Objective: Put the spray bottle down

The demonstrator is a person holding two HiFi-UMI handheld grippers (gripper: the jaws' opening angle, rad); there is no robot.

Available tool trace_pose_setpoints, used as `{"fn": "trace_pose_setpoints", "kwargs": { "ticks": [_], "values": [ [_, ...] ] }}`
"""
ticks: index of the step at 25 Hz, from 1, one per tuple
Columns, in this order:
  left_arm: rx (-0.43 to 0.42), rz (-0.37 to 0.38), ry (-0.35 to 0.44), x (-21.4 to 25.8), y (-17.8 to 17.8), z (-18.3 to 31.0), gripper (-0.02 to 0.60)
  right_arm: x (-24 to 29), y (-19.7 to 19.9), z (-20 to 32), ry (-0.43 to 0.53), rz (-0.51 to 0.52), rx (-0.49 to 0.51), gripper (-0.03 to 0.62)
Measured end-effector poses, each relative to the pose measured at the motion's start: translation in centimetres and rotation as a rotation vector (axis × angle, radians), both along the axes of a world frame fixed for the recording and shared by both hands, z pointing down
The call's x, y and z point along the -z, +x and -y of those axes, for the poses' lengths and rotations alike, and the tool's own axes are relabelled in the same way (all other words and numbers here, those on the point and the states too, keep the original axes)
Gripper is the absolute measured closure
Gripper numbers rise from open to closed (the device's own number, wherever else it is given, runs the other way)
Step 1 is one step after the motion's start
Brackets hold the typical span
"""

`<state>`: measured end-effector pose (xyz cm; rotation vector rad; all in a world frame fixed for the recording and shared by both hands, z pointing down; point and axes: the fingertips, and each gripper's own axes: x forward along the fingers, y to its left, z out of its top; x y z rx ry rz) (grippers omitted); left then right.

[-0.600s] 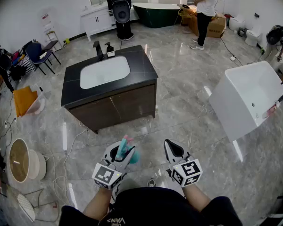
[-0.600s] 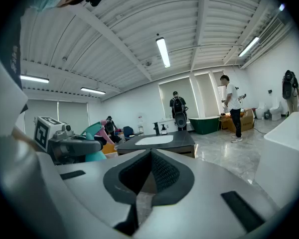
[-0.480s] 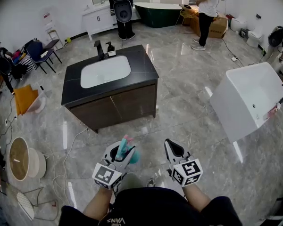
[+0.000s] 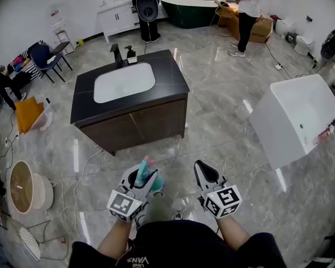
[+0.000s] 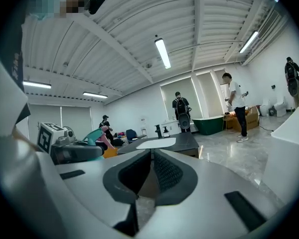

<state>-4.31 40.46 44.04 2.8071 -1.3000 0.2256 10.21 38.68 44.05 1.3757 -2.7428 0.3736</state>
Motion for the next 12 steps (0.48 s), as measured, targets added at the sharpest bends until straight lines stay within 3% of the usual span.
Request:
{"fn": "trace_pose_setpoints", "kwargs": {
  "ticks": [12],
  "values": [
    [-0.036,-0.013,-0.024,-1.0,-4.3,10.5,0.439,-0.7,-3.9,10.1,-0.038,-0.016,-0.040,0.565]
  ]
}}
